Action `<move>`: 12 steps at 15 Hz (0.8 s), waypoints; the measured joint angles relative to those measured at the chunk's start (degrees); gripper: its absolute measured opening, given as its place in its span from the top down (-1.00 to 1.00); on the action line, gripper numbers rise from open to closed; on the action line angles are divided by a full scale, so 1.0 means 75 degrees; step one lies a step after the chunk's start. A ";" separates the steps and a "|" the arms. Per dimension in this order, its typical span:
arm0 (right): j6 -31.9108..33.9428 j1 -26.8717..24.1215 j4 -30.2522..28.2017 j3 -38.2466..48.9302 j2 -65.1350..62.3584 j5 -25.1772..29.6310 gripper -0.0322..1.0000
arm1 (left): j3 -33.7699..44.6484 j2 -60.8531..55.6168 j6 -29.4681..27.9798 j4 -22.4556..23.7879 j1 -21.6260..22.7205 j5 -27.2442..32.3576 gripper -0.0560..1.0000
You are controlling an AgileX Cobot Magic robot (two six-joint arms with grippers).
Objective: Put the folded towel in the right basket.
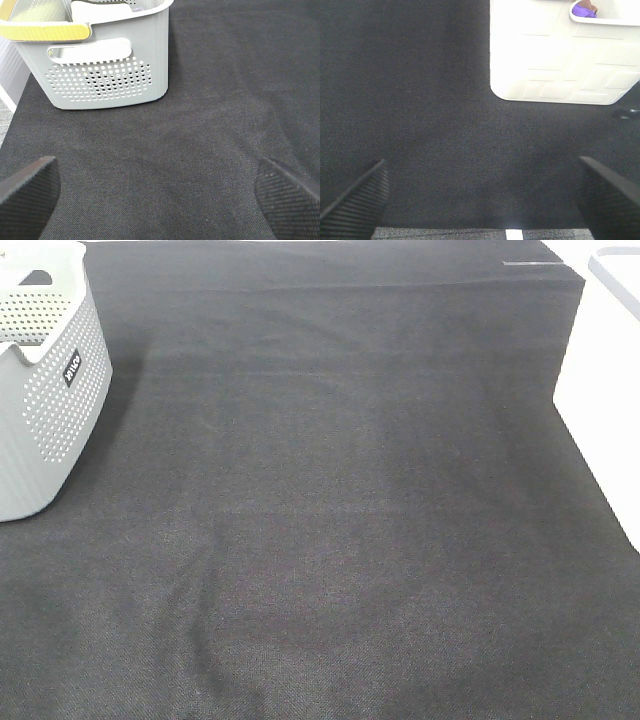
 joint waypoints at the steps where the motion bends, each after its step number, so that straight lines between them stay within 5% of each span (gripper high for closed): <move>1: 0.0000 0.0000 0.0000 0.0000 0.0000 0.0000 -0.92 | 0.0000 0.0000 0.0000 -0.0008 0.0000 0.0000 -0.98; 12: 0.0023 0.0000 0.0000 0.0000 0.0000 0.0000 -0.92 | 0.0000 0.0000 0.0000 -0.0008 0.0000 0.0000 -0.98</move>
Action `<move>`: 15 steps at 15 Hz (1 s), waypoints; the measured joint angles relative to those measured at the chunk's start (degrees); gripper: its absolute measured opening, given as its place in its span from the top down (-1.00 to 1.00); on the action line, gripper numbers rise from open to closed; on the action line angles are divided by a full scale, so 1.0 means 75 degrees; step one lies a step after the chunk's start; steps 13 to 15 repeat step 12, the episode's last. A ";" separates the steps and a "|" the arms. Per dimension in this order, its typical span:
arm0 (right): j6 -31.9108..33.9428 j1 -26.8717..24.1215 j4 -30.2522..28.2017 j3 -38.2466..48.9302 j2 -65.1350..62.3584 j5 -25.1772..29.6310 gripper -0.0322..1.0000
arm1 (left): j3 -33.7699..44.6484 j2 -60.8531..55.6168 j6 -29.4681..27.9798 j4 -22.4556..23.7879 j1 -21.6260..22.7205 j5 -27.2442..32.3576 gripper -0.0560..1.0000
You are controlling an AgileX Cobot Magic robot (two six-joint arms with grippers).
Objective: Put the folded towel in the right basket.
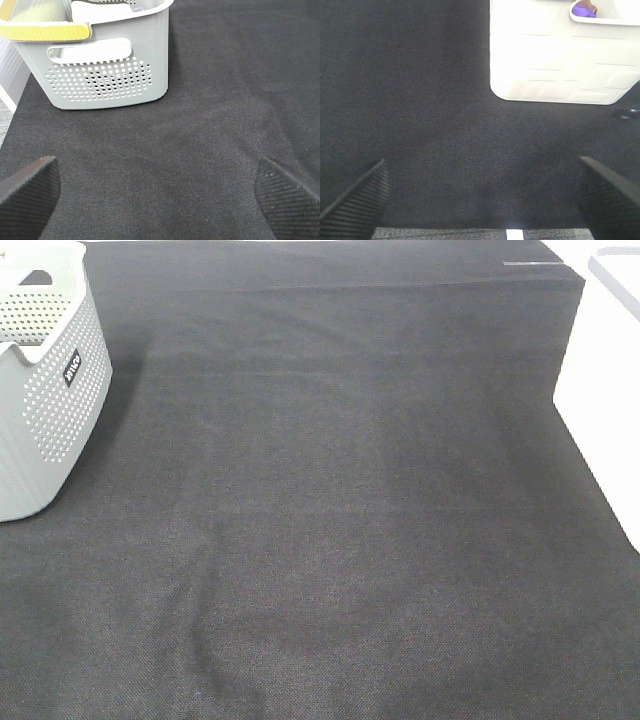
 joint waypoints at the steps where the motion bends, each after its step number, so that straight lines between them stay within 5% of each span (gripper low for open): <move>1: 0.0023 0.0000 0.0000 0.0000 0.0000 0.0000 -0.92 | 0.0000 0.0000 0.0000 0.0000 0.0000 0.0000 -0.98; 15: 0.0031 0.0000 0.0000 0.0000 0.0000 0.0000 -0.92 | 0.0000 0.0000 0.0000 0.0000 0.0000 0.0000 -0.98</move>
